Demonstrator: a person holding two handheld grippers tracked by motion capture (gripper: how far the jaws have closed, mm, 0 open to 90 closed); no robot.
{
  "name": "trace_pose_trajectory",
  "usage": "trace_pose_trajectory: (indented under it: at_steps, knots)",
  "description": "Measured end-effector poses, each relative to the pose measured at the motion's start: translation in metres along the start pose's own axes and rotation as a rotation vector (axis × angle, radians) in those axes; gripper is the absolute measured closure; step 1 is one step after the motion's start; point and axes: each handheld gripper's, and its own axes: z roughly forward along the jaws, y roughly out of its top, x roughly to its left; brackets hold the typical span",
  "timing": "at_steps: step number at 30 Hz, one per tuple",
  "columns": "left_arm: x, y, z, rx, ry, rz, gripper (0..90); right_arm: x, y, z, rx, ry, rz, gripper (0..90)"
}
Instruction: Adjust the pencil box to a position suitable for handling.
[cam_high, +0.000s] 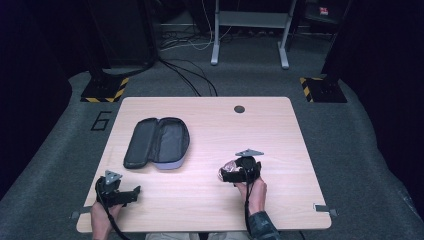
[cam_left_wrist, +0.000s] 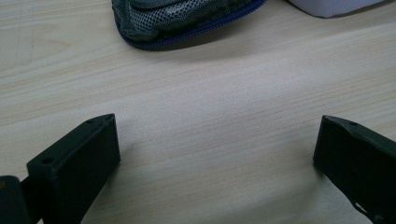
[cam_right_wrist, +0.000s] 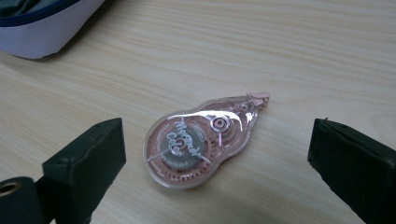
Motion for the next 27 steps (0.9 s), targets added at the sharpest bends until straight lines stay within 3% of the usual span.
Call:
trace_pose_trajectory:
  at_steps: [1, 3, 5, 11, 17, 27]
  knots:
    - [0.000, 0.000, 0.000, 0.000, 0.000, 0.000, 0.1, 0.002, 0.001, 0.003, 0.005, 0.001, 0.015, 4.4]
    - [0.000, 0.000, 0.000, 0.001, 0.004, 0.005, 0.2, 0.002, 0.002, 0.010, 0.008, 0.001, -0.006, 5.9]
    - [0.000, 0.000, 0.000, 0.001, 0.004, 0.005, 0.3, 0.006, 0.005, 0.016, 0.016, -0.006, 0.021, 6.7]
    - [0.000, 0.000, 0.000, 0.000, 0.004, 0.003, 0.3, 0.007, 0.009, 0.026, 0.027, -0.056, 0.037, 8.1]
    - [0.000, 0.000, 0.000, 0.000, 0.006, 0.004, 0.3, 0.007, 0.011, 0.033, 0.039, -0.078, 0.049, 12.5]
    - [0.000, 0.000, 0.000, 0.000, 0.006, 0.003, 0.3, 0.012, 0.012, 0.042, 0.071, -0.117, 0.001, 14.7]
